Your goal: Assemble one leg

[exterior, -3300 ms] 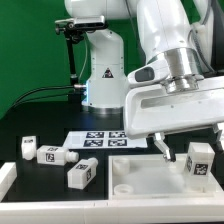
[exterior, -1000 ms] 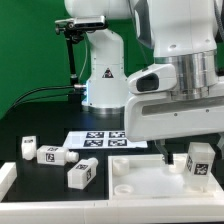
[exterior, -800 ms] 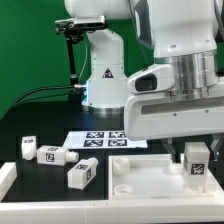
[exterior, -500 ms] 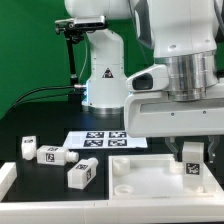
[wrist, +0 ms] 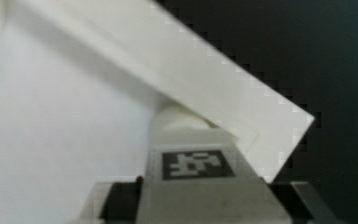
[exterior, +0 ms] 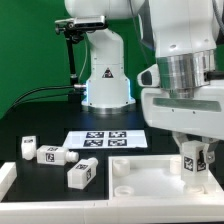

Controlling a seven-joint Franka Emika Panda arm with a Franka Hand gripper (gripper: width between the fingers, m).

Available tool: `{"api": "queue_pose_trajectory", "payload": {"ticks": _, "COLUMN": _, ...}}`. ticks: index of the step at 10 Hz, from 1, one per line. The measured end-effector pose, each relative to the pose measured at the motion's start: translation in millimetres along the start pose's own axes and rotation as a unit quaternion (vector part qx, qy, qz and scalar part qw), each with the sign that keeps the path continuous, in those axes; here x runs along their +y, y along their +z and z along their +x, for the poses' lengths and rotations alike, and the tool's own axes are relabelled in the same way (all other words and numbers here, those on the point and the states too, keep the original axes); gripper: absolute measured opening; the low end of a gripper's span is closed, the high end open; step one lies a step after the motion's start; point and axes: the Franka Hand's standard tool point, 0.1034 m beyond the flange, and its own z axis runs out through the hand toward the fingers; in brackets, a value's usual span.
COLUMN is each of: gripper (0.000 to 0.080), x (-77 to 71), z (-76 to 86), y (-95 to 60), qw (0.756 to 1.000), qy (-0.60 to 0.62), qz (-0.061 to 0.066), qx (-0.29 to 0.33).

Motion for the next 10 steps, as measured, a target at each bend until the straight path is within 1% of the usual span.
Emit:
{"api": "queue_pose_trajectory", "payload": {"ticks": 1, "gripper": 0.0287, "x": -1.3, "z": -1.0, "y": 0.8, "qw": 0.998, "qy": 0.059, "qz": 0.016, "qx": -0.006}}
{"api": "queue_pose_trajectory", "payload": {"ticks": 2, "gripper": 0.0287, "x": -2.0, "z": 1.0, "y": 0.5, "qw": 0.995, "qy": 0.100, "qz": 0.027, "qx": -0.013}}
{"api": "queue_pose_trajectory", "payload": {"ticks": 4, "gripper": 0.0287, "x": -2.2, "z": 1.2, "y": 0.3, "qw": 0.993, "qy": 0.112, "qz": 0.028, "qx": -0.016}}
{"api": "queue_pose_trajectory", "payload": {"ticks": 6, "gripper": 0.0287, "x": -2.1, "z": 1.3, "y": 0.3, "qw": 0.997, "qy": 0.071, "qz": 0.026, "qx": -0.014}}
{"api": "queue_pose_trajectory", "payload": {"ticks": 7, "gripper": 0.0438, "x": -4.4, "z": 2.4, "y": -2.2, "qw": 1.000, "qy": -0.011, "qz": 0.023, "qx": -0.010}}
{"api": "queue_pose_trajectory", "payload": {"ticks": 8, "gripper": 0.0579, "x": -8.8, "z": 3.5, "y": -5.6, "qw": 0.994, "qy": -0.105, "qz": 0.016, "qx": -0.009}}
{"api": "queue_pose_trajectory", "payload": {"ticks": 9, "gripper": 0.0579, "x": -10.9, "z": -1.0, "y": -7.3, "qw": 0.983, "qy": -0.186, "qz": 0.006, "qx": -0.005}}
{"api": "queue_pose_trajectory", "payload": {"ticks": 10, "gripper": 0.0635, "x": -10.8, "z": -4.8, "y": -6.3, "qw": 0.975, "qy": -0.223, "qz": 0.006, "qx": 0.000}}
